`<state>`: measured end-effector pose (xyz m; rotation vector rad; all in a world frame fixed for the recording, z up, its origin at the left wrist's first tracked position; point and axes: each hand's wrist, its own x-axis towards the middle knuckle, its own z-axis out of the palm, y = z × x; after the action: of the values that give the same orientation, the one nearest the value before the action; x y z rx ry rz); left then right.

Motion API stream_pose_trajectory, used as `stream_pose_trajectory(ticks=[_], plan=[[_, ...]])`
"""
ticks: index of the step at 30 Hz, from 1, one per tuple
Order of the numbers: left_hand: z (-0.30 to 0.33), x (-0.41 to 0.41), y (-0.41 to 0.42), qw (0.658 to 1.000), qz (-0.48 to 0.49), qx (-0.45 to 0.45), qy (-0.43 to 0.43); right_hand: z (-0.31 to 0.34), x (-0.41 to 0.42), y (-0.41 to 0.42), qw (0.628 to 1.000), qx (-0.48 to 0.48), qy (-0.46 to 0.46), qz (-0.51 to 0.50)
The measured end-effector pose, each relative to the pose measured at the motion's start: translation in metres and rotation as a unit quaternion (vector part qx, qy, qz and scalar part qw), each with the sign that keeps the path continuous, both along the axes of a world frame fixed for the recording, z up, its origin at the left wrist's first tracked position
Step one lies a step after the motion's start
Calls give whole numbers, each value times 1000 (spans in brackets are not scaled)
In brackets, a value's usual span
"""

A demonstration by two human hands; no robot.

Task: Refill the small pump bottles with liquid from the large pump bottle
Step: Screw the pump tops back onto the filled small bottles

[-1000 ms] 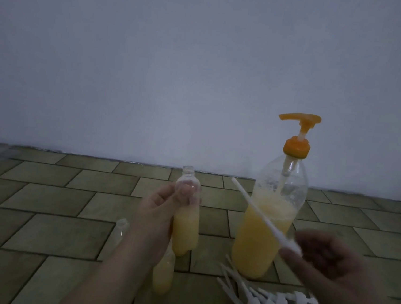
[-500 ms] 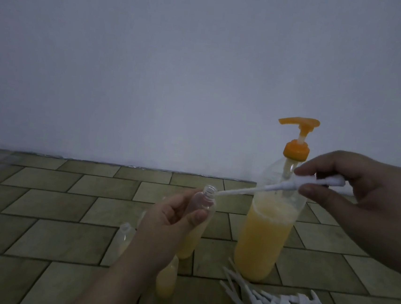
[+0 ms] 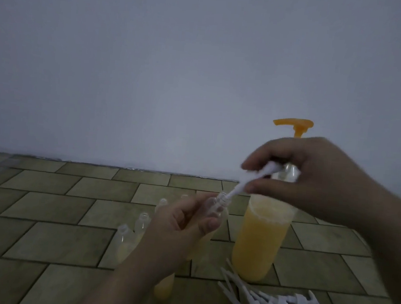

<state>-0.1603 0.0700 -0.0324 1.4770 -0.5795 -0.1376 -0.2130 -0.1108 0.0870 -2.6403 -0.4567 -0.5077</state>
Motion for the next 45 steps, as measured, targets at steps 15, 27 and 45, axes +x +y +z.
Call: stream_pose_trajectory(ticks=[15, 27, 45], plan=[[-10, -6, -14, 996, 41, -52, 58, -81, 24, 24, 873, 482, 65, 11], [-8, -8, -18, 996, 47, -46, 53, -80, 24, 19, 831, 547, 100, 32], [-7, -5, -17, 999, 27, 8, 47, -78, 28, 9, 851, 516, 88, 35]])
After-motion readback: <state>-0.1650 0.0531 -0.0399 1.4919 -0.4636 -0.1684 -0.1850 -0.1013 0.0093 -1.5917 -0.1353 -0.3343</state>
